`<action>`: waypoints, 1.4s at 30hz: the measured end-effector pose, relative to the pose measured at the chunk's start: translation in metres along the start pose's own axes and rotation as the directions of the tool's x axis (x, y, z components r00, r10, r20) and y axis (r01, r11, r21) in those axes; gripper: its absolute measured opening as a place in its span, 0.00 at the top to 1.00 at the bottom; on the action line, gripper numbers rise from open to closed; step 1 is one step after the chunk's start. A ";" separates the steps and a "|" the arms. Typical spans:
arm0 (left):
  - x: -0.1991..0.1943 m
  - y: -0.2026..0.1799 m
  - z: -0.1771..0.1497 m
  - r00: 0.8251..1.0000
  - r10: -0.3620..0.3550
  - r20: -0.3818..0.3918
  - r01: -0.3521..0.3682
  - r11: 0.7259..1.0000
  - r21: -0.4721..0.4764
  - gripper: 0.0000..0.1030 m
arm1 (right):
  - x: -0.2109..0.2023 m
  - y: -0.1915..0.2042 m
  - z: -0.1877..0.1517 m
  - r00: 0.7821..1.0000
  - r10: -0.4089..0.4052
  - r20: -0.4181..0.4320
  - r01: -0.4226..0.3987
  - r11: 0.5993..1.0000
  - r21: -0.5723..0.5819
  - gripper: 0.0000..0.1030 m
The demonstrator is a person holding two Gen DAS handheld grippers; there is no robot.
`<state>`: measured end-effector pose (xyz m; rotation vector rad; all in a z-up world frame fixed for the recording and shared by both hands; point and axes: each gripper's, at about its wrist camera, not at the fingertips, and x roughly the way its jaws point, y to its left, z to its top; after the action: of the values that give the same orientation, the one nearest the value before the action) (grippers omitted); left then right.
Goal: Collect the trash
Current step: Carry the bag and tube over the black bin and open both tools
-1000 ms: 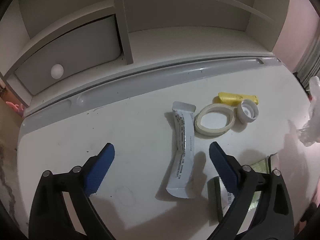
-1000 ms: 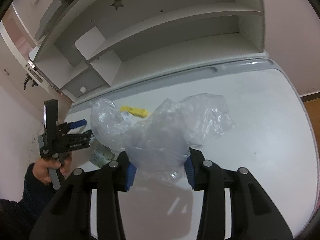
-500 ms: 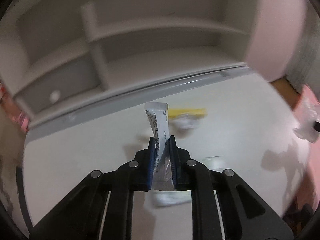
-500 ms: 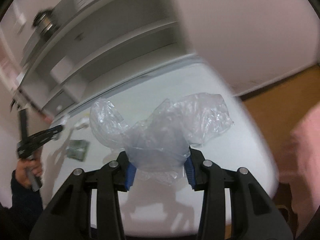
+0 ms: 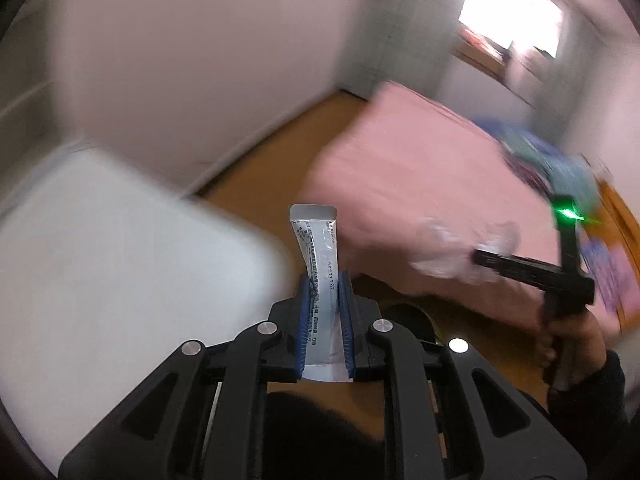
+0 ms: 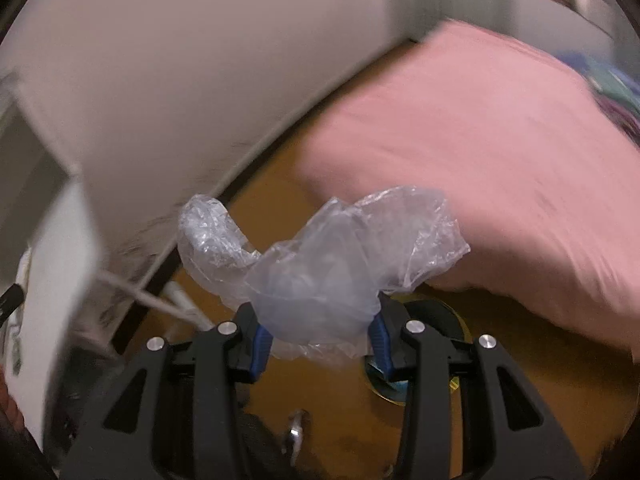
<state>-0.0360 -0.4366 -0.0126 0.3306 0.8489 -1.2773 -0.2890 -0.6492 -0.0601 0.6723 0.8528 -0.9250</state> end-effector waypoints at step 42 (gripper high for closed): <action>0.326 -0.177 -0.052 0.881 -0.144 -0.450 0.249 0.951 0.184 0.87 | 0.124 -0.155 -0.051 0.959 -0.089 -0.269 0.166 0.945 0.281 0.33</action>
<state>-0.2047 -0.6833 -0.2391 0.7561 1.1297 -1.5305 -0.4010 -0.7278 -0.2126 1.0251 1.0006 -1.1157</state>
